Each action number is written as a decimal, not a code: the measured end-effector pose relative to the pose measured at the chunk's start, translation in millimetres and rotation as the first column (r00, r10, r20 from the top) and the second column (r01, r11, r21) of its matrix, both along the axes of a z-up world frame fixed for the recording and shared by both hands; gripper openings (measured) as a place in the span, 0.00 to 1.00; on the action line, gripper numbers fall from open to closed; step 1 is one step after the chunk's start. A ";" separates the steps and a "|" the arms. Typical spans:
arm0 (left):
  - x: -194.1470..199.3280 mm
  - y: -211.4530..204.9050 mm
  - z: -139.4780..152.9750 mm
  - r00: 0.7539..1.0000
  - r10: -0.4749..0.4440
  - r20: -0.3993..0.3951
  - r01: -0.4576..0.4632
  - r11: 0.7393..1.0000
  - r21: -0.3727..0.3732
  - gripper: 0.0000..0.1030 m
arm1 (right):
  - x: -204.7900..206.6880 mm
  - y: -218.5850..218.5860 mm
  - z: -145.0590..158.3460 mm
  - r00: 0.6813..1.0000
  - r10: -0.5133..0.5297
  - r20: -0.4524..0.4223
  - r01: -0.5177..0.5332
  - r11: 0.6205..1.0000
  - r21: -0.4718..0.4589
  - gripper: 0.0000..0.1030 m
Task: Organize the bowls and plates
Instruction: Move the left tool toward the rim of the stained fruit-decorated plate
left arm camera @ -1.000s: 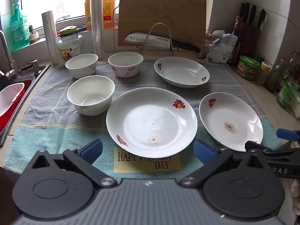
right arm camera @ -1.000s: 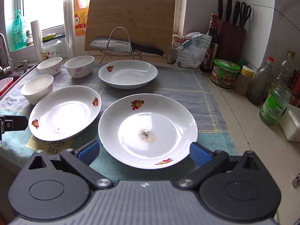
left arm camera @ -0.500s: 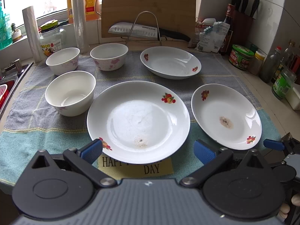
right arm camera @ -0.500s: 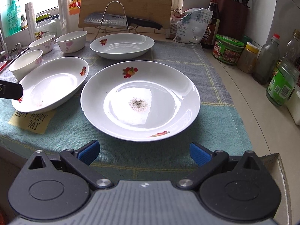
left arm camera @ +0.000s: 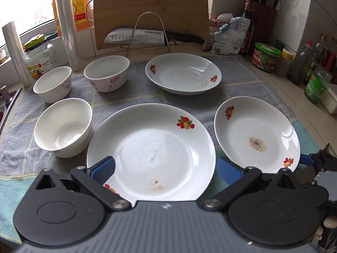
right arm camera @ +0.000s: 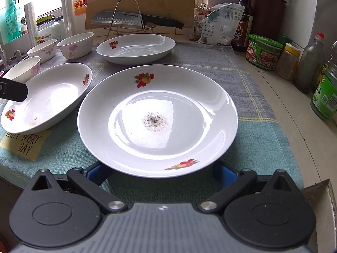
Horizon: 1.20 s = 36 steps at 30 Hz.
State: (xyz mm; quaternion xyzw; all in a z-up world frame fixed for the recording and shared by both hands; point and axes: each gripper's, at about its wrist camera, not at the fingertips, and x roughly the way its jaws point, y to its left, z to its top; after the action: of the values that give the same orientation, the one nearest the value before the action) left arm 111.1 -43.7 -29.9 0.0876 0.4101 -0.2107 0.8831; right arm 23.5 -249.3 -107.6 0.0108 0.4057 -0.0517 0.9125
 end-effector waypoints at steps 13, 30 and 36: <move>36.8 -45.2 1.6 0.958 -0.285 0.009 0.285 0.958 -0.024 0.99 | -4.1 0.4 -2.9 0.999 0.006 0.041 -0.006 1.000 -0.006 1.00; 61.9 -117.1 -7.6 0.882 -0.465 -0.079 0.470 0.881 0.062 0.99 | -5.0 -8.7 -3.8 0.989 0.134 0.065 -0.134 0.991 -0.005 1.00; 86.4 -139.3 -20.8 0.831 -0.530 -0.172 0.540 0.841 0.019 0.99 | -7.3 -6.3 -4.7 0.989 0.130 0.070 -0.130 0.992 -0.007 1.00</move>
State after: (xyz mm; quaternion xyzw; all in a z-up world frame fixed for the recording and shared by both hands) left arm 197.5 -183.0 -50.8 0.2109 0.4453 -0.4419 0.7496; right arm 16.2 -255.6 -112.3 -0.0149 0.3731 0.0077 0.9276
